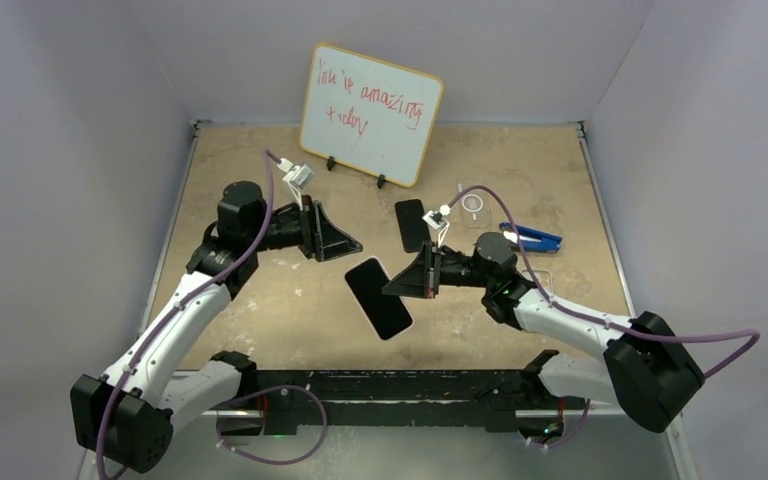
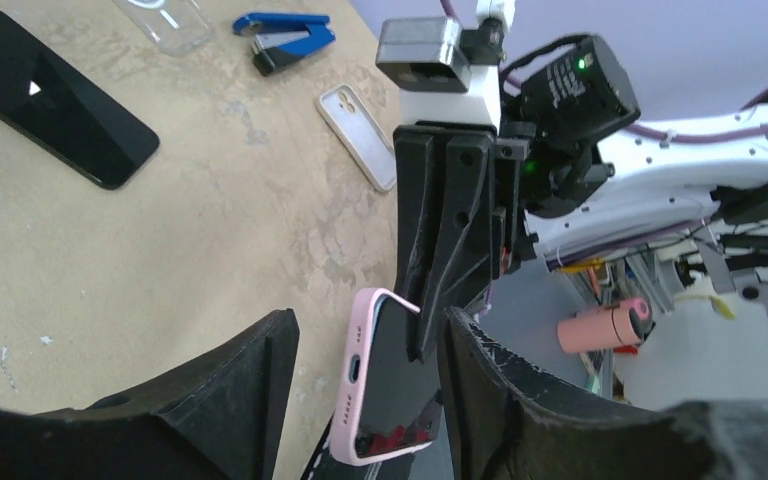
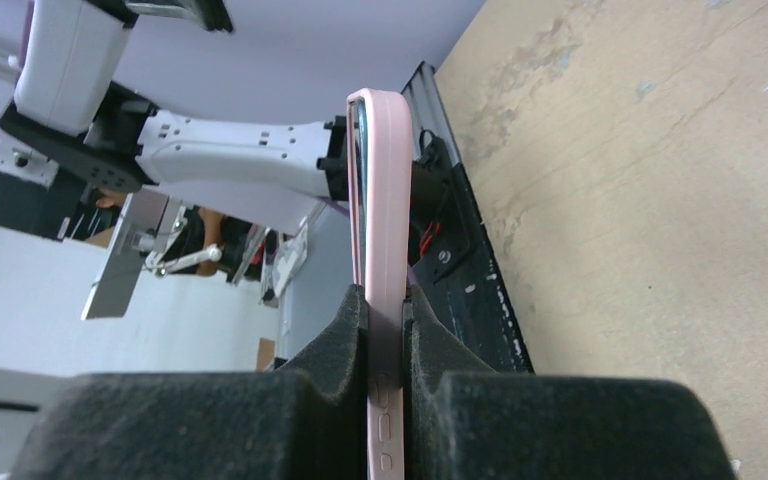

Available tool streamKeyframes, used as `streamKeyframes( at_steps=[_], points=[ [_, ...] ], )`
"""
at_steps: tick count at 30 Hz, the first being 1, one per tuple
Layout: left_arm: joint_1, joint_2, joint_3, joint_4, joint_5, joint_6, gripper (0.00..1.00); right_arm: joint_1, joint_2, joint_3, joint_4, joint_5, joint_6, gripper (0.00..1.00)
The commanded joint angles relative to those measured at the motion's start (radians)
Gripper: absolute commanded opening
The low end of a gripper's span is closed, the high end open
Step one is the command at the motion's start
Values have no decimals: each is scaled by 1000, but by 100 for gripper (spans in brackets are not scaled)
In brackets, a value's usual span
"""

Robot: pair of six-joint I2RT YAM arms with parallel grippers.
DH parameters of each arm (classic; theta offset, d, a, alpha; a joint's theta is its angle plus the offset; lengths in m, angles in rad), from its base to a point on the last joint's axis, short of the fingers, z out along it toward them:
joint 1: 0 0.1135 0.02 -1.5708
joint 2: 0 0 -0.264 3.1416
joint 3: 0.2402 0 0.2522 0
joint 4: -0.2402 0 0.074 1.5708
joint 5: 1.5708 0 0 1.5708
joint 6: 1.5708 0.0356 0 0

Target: Put the phone into the phone case

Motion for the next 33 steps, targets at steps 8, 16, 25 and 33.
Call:
streamKeyframes(
  at_steps=[8, 16, 25, 33],
  points=[
    [-12, 55, -40, 99, 171, 23, 55, 5, 0, 63, 147, -136, 47, 0],
    [-35, 64, -107, 245, 187, -68, 53, 16, 36, 65, 185, -132, 80, 0],
    [-49, 62, -104, 184, 192, -1, 14, 29, 99, 60, 252, -111, 124, 0],
    [-109, -2, -44, -72, -50, 258, 0, 29, 174, 63, 264, -92, 189, 0]
  ],
)
